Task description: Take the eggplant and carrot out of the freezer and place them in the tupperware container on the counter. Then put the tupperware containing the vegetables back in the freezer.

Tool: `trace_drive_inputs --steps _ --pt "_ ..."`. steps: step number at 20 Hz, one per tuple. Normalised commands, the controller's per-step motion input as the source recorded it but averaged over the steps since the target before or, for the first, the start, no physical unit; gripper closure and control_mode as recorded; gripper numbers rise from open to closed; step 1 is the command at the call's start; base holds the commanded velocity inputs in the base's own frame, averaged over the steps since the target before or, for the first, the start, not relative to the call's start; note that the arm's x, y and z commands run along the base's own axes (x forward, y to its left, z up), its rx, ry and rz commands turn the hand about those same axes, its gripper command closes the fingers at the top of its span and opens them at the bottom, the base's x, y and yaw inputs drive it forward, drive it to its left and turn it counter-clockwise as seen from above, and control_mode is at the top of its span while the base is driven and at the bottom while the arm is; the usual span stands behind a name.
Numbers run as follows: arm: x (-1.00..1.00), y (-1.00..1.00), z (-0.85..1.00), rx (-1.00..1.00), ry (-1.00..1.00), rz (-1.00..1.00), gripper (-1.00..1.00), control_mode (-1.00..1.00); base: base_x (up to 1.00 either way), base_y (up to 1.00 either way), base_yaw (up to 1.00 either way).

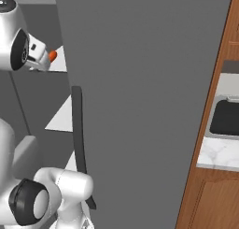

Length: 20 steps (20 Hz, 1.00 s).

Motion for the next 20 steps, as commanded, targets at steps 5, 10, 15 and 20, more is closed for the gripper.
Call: trace_drive_inputs --steps 5,10,15,20 --pt "0.54 0.13 -0.01 -0.01 -0.1 0.0 -1.0 -1.0 0.0 0.0 0.0" --pt "0.68 0.0 -0.03 0.0 -0.02 0.0 -1.0 -1.0 0.0 0.0 0.0" --pt "0.65 0.09 -0.05 0.0 0.0 0.0 -1.0 -1.0 0.0 0.0 0.0" --pt "0.61 0.19 -0.1 0.0 0.0 0.0 -1.0 -1.0 0.0 0.0 0.0"
